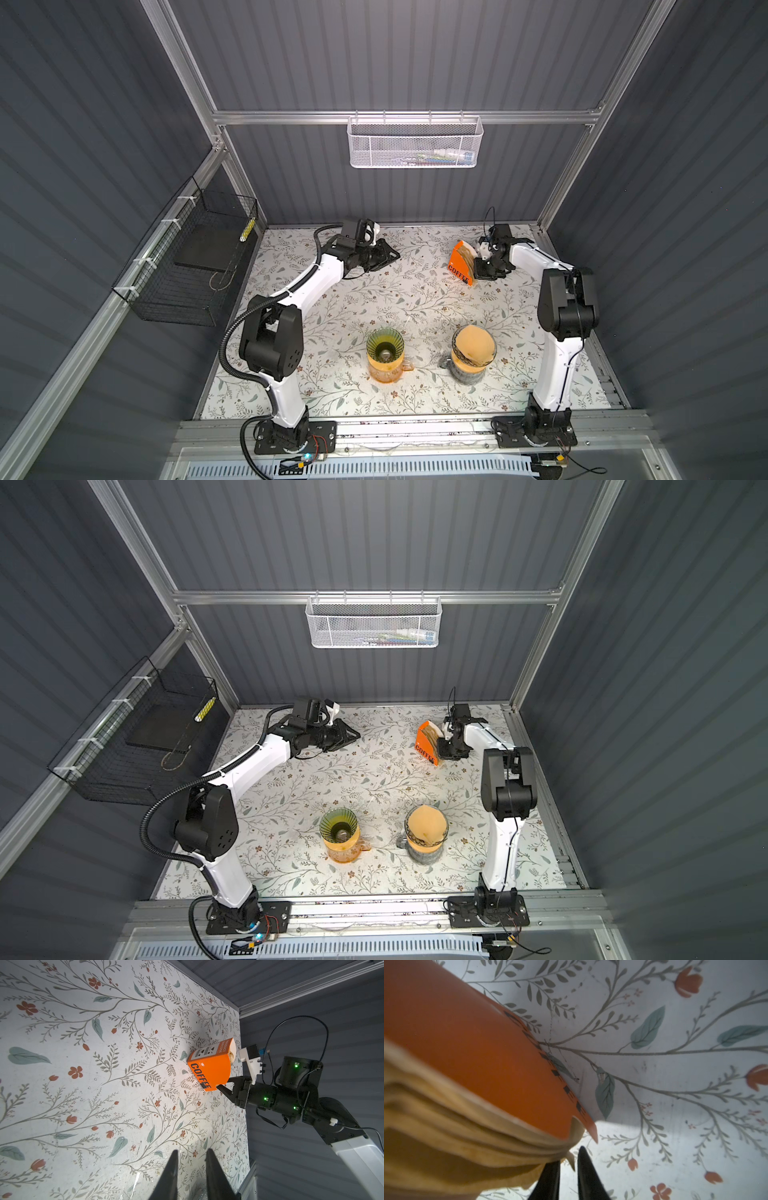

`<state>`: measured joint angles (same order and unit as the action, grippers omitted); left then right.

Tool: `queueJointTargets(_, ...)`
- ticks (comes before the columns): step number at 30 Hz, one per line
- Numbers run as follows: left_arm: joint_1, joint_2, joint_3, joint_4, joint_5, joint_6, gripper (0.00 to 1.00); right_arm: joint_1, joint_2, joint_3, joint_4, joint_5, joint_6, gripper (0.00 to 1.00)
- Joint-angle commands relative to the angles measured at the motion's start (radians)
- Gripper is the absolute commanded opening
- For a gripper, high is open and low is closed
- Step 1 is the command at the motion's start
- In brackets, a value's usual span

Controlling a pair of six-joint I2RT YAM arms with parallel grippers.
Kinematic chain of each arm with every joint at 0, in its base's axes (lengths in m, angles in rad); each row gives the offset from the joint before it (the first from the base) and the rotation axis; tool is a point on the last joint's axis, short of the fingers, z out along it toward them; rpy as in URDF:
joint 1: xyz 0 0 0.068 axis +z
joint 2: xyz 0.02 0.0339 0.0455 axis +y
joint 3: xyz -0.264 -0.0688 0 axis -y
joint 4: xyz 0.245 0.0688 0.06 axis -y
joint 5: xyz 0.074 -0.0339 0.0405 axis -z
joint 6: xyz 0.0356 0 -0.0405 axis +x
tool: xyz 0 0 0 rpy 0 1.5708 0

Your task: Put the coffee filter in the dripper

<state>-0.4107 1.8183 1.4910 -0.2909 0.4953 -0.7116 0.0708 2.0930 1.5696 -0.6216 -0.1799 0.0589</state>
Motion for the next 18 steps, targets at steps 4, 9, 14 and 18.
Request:
queueJointTargets(4,0.004,0.012,0.0,0.004,0.014,0.002,0.24,-0.002,0.005,0.022,-0.023,-0.006,-0.01,0.11)
queueJointTargets(9,0.004,0.008,-0.003,0.006,0.014,0.004,0.24,-0.002,-0.008,0.015,-0.024,-0.007,-0.008,0.03)
queueJointTargets(14,0.004,0.002,-0.008,0.007,0.014,0.003,0.25,-0.002,-0.022,0.009,-0.029,-0.004,-0.007,0.0)
queueJointTargets(18,0.004,-0.003,-0.009,0.007,0.014,0.003,0.25,-0.002,-0.038,-0.001,-0.029,-0.001,-0.004,0.0)
